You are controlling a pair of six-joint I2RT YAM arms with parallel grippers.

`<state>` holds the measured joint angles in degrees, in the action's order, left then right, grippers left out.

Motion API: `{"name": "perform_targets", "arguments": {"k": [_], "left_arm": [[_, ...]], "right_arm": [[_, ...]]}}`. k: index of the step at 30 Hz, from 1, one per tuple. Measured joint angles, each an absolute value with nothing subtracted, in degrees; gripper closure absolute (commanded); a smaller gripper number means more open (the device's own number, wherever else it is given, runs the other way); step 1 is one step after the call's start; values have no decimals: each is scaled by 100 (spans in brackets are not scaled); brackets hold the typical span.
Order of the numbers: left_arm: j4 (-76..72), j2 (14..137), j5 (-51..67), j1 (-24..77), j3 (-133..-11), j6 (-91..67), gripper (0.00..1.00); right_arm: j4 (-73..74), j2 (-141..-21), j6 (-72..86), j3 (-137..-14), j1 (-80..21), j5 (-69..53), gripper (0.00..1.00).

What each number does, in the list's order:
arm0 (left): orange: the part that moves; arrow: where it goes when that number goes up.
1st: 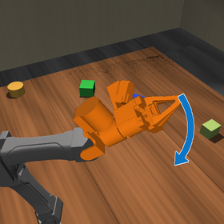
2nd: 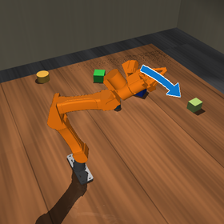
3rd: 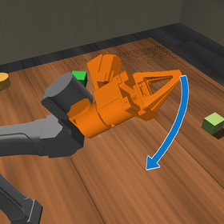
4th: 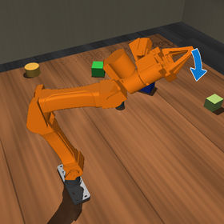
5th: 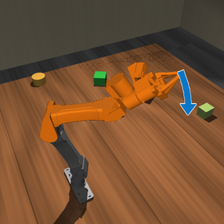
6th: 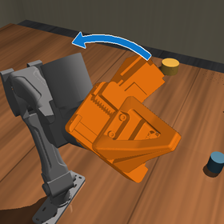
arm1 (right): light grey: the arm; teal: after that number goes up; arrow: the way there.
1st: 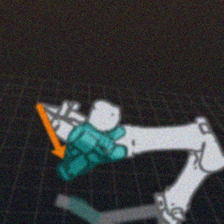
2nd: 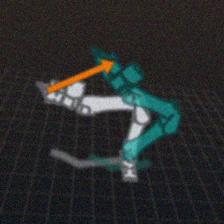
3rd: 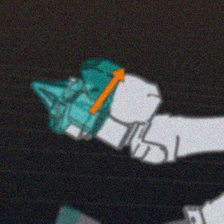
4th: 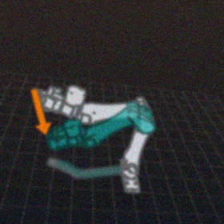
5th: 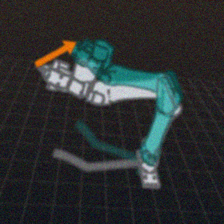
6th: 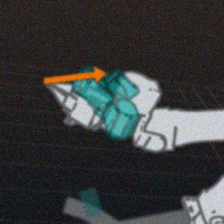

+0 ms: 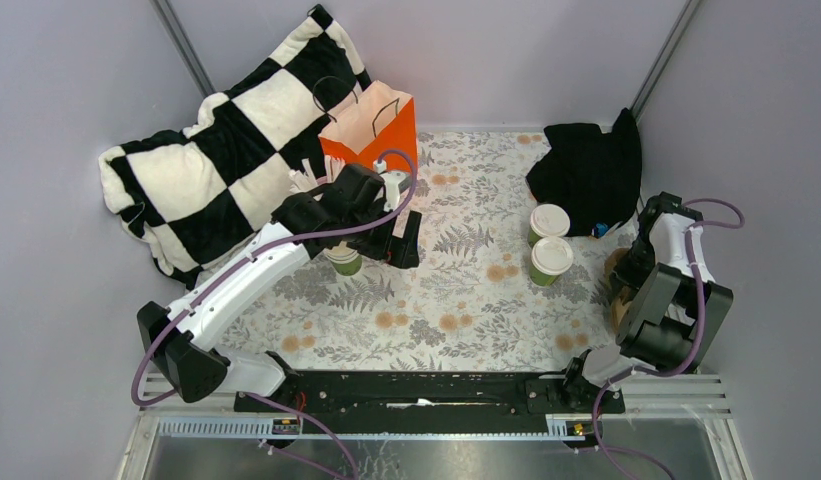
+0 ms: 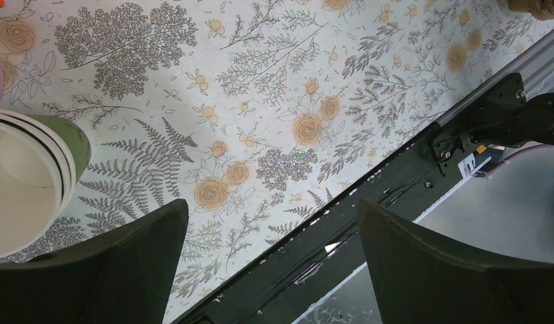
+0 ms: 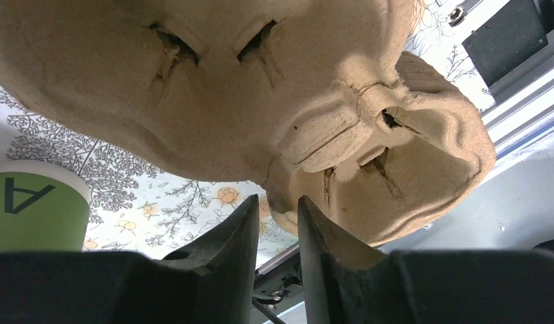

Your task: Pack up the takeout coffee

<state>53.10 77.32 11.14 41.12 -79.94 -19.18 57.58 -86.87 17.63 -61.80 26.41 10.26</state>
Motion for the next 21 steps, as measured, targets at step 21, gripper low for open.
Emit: {"name": "perform_targets", "arguments": {"k": [21], "left_arm": [[5308, 7728, 1116, 4064, -7922, -1918, 1]], "right_arm": [[5739, -8816, 1758, -6204, 2644, 1280, 86]]}}
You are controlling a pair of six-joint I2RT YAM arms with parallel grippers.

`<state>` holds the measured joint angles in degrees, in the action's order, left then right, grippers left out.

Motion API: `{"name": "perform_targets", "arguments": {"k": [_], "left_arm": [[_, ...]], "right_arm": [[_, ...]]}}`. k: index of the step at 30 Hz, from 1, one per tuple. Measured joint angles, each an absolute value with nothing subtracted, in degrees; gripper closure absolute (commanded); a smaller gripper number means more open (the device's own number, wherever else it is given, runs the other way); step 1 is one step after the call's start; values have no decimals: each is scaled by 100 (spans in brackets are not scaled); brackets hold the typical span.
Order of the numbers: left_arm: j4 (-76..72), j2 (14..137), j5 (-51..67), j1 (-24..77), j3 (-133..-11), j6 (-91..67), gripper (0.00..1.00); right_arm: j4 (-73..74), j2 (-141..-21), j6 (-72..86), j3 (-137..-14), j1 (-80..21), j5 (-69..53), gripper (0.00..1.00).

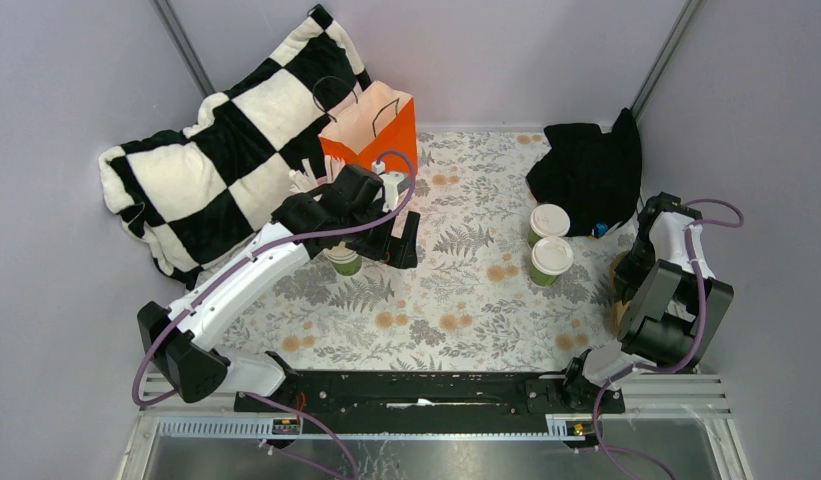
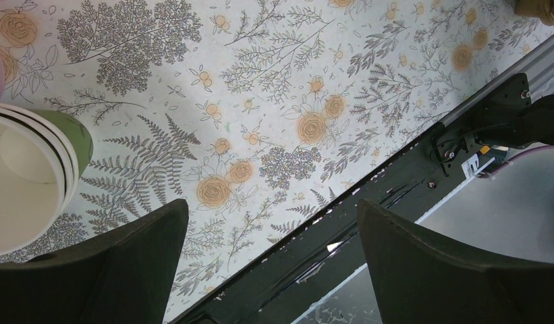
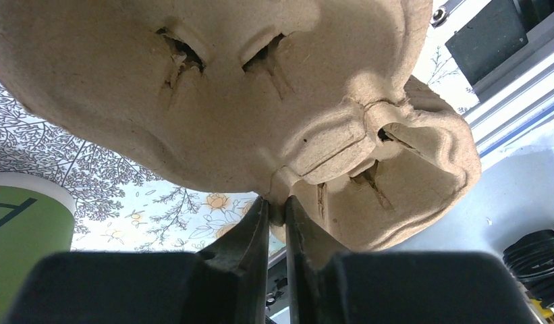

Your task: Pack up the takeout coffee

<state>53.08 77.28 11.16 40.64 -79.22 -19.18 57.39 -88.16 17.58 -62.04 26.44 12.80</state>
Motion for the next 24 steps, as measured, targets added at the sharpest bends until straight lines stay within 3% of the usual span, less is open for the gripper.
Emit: {"name": "perform_targets", "arguments": {"k": [10, 19, 22, 24], "left_arm": [[5306, 7647, 1118, 4060, -7909, -1911, 1], [5310, 7644, 1114, 4060, -7909, -1881, 1], [5310, 7644, 1114, 4060, -7909, -1876, 1], [5310, 7644, 1111, 4060, -7909, -1872, 1]], "right_arm": [[5843, -8733, 1780, -6222, 2644, 1264, 70], [5839, -8733, 1774, -6252, 2644, 1260, 77], [5839, -8733, 1772, -6252, 2644, 1262, 60], [5835, -8735, 1769, -6252, 2644, 1271, 60]]}}
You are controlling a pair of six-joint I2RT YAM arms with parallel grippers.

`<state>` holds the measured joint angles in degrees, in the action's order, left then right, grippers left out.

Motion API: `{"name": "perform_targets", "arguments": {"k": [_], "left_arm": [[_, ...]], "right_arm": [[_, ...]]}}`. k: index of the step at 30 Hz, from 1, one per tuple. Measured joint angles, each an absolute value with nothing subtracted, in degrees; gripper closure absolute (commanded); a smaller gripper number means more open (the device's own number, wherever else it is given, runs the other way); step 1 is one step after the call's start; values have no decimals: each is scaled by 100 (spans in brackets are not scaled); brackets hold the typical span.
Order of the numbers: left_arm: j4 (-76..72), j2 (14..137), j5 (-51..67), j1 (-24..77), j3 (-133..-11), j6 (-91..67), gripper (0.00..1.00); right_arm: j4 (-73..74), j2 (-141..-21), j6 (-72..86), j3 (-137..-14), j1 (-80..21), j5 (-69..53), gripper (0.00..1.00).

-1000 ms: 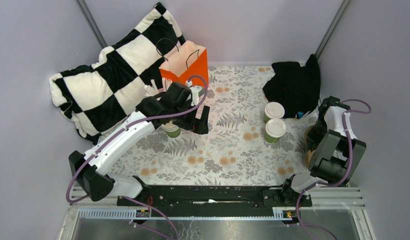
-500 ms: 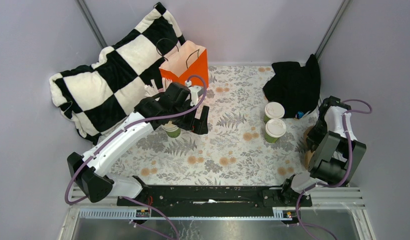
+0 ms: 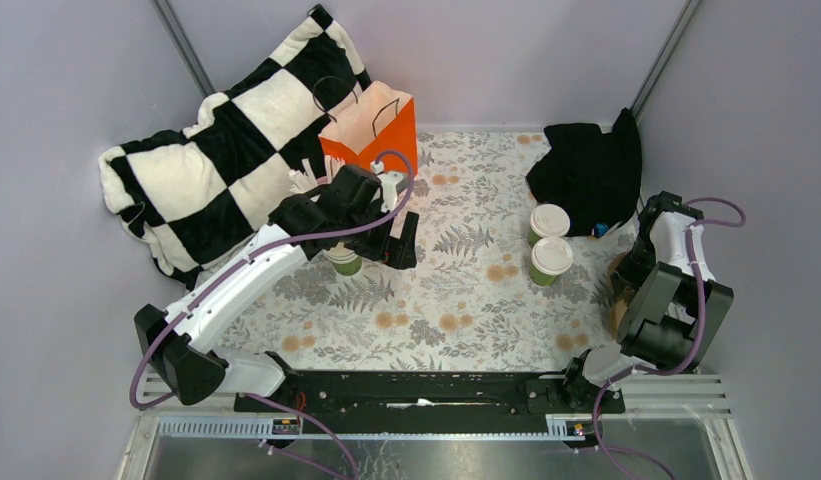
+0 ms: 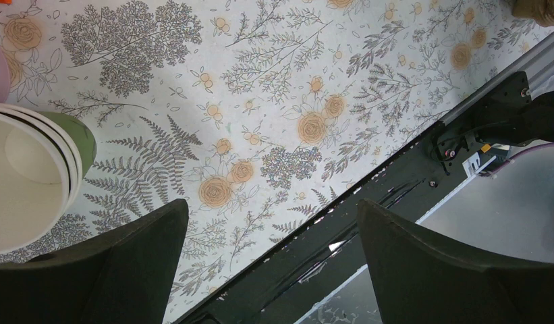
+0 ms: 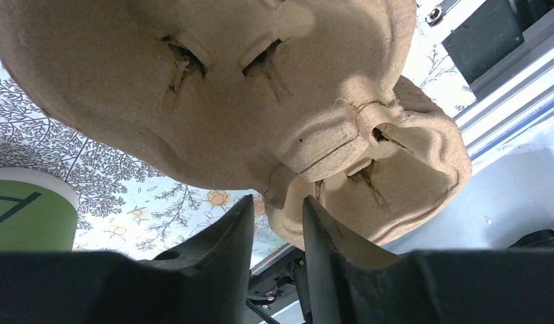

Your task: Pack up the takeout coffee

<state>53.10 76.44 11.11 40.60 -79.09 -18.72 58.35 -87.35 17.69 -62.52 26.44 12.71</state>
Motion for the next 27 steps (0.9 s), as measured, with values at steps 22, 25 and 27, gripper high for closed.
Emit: {"name": "perform_targets", "arguments": {"k": [22, 25, 27], "left_arm": [[5312, 7623, 1087, 4060, -7861, -1839, 1], [5312, 7612, 1090, 4060, -7848, -1839, 1], [5310, 7612, 1090, 4060, -7843, -1839, 1]], "right_arm": [[5795, -8753, 1761, -6254, 2644, 1299, 100], [5865, -8748, 1765, -6320, 2644, 1328, 100], [5951, -8726, 1782, -6399, 2644, 1382, 100]]}}
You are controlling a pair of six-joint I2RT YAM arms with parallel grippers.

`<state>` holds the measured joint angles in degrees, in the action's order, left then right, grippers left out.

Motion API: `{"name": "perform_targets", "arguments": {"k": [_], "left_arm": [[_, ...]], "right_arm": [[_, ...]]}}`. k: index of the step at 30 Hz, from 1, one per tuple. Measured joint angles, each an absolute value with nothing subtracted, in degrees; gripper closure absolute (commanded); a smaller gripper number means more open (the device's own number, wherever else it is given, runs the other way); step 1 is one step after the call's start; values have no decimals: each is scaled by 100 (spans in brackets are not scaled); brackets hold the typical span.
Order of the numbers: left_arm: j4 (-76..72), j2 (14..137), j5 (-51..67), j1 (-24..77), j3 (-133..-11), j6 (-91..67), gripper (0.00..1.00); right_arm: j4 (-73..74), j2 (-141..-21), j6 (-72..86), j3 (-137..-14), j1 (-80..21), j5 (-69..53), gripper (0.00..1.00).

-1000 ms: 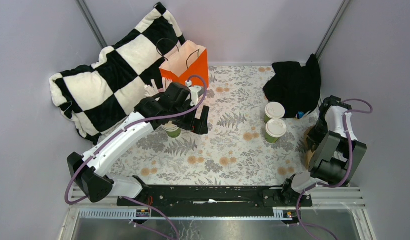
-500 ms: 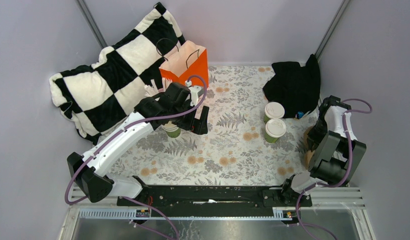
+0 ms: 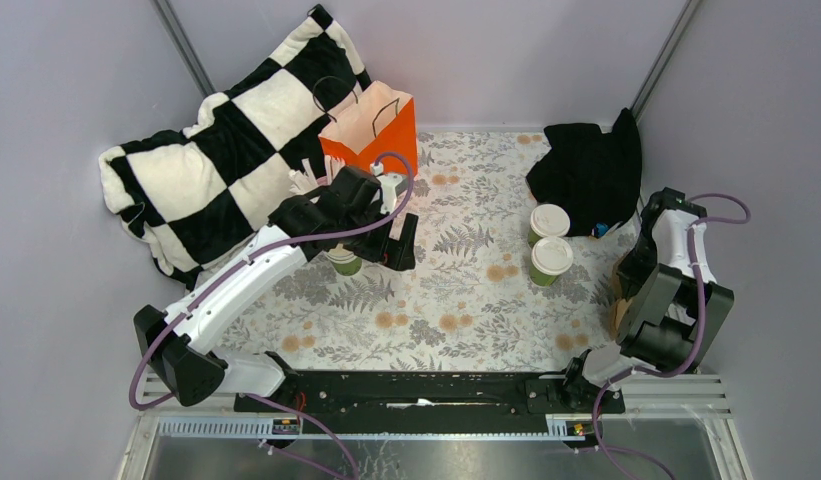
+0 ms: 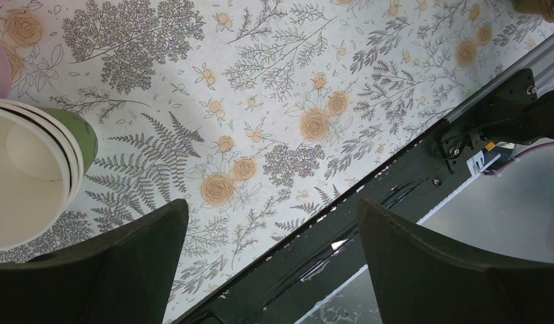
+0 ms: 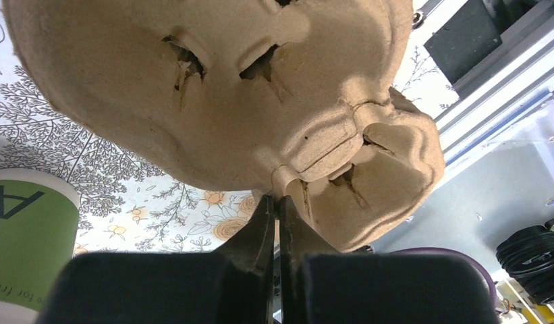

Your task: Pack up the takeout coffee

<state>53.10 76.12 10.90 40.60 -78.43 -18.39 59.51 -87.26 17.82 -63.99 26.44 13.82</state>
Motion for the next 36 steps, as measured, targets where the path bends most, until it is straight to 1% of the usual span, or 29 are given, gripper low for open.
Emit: {"name": "perform_targets", "arguments": {"k": [14, 20, 26, 29, 33, 36], "left_arm": [[5310, 7557, 1094, 4060, -7826, -1839, 1], [5310, 7557, 1109, 4060, -7826, -1841, 1], [5312, 7553, 1138, 4062, -7830, -1848, 1], [5356, 7550, 1129, 4062, -7905, -1865, 1], [5476, 7561, 1004, 4023, -8300, -1955, 1], [5575, 7675, 972, 3621, -8901, -2158, 1]], "right_arm": [[6324, -8374, 1835, -6748, 2644, 1575, 100], [6501, -8340, 1909, -6925, 2641, 1870, 100], [6770, -8340, 1900, -7463, 2523, 2161, 100], [6882, -8340, 1778, -8103, 2150, 2049, 100], [6860, -8335, 1599, -9115, 1203, 1828, 100], [6807, -8270, 1472, -9526, 659, 1498, 100]]}}
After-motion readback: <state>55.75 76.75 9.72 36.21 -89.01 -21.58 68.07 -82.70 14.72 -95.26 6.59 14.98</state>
